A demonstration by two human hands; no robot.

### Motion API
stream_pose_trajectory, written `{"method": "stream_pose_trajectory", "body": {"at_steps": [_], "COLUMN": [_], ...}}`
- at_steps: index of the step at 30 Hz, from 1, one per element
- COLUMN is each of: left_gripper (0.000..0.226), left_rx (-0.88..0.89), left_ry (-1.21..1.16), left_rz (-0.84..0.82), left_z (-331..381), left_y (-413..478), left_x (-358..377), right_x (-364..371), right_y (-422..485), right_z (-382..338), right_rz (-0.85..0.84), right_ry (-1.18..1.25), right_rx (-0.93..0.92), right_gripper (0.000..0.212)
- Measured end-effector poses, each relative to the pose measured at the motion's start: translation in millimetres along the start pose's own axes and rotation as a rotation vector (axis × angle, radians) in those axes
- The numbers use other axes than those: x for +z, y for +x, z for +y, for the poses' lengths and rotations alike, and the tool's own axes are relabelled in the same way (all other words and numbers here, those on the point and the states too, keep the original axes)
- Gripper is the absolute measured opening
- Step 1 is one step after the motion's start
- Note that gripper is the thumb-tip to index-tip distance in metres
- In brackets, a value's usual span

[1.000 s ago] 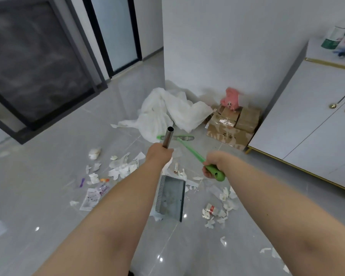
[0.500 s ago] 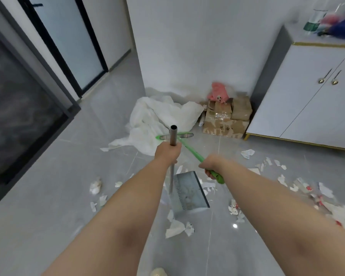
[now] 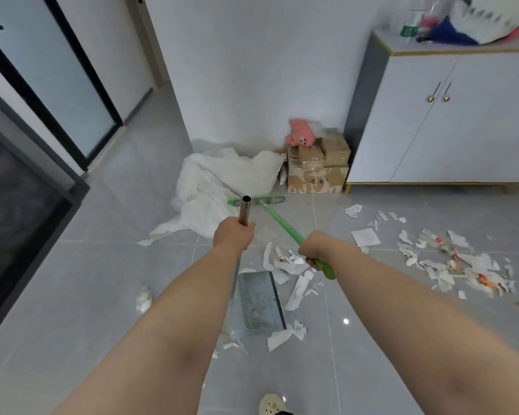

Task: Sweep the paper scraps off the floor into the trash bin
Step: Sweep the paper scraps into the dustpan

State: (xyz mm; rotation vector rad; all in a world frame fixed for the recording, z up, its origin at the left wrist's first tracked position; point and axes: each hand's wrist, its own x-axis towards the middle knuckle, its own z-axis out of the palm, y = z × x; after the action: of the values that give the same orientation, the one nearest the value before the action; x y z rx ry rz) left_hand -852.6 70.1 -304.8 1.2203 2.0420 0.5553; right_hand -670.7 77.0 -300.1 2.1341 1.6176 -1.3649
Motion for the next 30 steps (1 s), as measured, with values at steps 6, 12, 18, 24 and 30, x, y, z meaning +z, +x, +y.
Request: {"method": "stream_pose_trajectory", "body": {"at_steps": [6, 12, 18, 24, 30], "left_gripper": [0.033, 0.04, 0.034, 0.031, 0.033], "left_rx": [0.01, -0.016, -0.083, -0.118, -0.135], "left_ry": [0.057, 0.081, -0.019, -0.119, -0.17], "left_rz": [0.047, 0.117, 0.155, 0.142, 0.15], "left_z": [-50, -100, -137, -188, -254], "left_y": [-61, -135, -180, -194, -184], "left_x": [-9, -17, -31, -68, -126], "right_x": [61, 131, 176, 222, 288], "right_y": [-56, -106, -141, -163, -165], "right_z": [37, 62, 60, 38, -34], "right_rz": [0.026, 0.0, -0.005, 0.016, -0.014], "right_ry": [-0.009, 0.144, 0.123, 0.004, -0.115], "right_rx": [-0.01, 0.027, 0.016, -0.015, -0.012], "right_gripper": [0.024, 0.007, 0.019, 0.025, 0.013]}}
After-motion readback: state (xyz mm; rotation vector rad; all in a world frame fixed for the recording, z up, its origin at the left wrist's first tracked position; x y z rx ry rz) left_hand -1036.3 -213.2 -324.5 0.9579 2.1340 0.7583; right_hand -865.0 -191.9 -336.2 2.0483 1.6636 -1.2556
